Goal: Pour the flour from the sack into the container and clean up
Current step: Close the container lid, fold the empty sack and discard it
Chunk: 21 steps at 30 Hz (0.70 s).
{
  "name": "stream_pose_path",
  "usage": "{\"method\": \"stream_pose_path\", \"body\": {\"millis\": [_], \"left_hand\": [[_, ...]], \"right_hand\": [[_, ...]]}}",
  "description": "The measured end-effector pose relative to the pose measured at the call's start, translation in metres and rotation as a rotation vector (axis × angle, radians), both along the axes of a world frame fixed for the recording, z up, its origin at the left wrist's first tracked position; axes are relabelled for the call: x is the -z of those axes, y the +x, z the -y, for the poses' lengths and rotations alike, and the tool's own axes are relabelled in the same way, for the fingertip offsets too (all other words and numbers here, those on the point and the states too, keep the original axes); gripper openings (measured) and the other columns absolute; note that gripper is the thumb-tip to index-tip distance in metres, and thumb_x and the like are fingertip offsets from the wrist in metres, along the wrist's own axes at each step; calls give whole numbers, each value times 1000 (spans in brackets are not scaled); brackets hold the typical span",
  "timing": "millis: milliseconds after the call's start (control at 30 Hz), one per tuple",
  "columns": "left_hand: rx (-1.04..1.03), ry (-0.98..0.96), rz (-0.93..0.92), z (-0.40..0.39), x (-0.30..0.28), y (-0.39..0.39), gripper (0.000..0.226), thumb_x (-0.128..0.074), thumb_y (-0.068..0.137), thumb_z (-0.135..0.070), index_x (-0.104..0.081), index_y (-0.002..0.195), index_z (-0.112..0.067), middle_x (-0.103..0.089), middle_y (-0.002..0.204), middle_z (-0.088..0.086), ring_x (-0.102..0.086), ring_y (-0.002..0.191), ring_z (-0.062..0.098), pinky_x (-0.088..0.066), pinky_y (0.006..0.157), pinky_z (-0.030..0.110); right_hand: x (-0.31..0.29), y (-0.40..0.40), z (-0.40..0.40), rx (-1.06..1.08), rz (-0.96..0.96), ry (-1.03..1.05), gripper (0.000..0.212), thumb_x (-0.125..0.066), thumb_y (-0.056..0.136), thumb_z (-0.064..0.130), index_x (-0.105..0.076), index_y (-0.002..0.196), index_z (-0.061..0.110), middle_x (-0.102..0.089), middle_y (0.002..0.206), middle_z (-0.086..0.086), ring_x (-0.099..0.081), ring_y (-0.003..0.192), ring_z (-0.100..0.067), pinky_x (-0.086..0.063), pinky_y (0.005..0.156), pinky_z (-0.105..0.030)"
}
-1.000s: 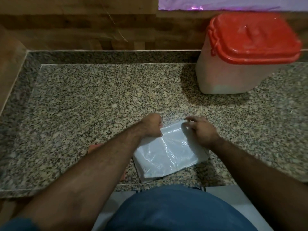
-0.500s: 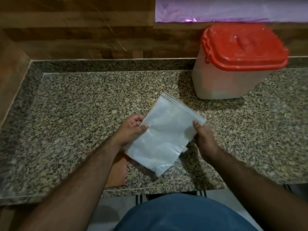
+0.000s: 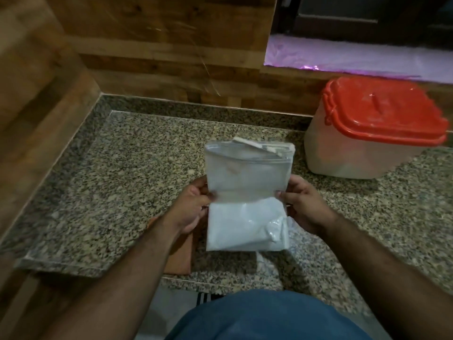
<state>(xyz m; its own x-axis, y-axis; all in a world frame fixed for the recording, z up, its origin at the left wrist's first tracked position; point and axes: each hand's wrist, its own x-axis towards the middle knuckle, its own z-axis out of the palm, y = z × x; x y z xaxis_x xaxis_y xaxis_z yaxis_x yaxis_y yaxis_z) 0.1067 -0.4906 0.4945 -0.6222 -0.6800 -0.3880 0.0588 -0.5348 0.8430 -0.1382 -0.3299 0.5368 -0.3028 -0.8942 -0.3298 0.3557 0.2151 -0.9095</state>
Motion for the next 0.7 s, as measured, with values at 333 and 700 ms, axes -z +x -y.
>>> {"method": "stream_pose_path", "body": {"millis": [333, 700], "left_hand": [[-231, -15, 54, -32, -25, 36, 47, -47, 82, 32, -65, 57, -2, -78, 126, 13, -72, 124, 30, -63, 94, 58], [-726, 330, -154, -157, -28, 113, 60, -62, 101, -50, -63, 149, -14, -66, 148, 14, -65, 132, 35, -55, 108, 48]], "right_hand": [[1, 3, 18, -165, 281, 160, 28, -61, 91, 25, -75, 106, 5, -66, 128, -23, -62, 116, -46, -54, 93, -51], [49, 93, 37, -601, 146, 358, 40, -62, 98, -8, -59, 138, -8, -66, 133, -35, -73, 93, -40, -66, 68, -47]]}}
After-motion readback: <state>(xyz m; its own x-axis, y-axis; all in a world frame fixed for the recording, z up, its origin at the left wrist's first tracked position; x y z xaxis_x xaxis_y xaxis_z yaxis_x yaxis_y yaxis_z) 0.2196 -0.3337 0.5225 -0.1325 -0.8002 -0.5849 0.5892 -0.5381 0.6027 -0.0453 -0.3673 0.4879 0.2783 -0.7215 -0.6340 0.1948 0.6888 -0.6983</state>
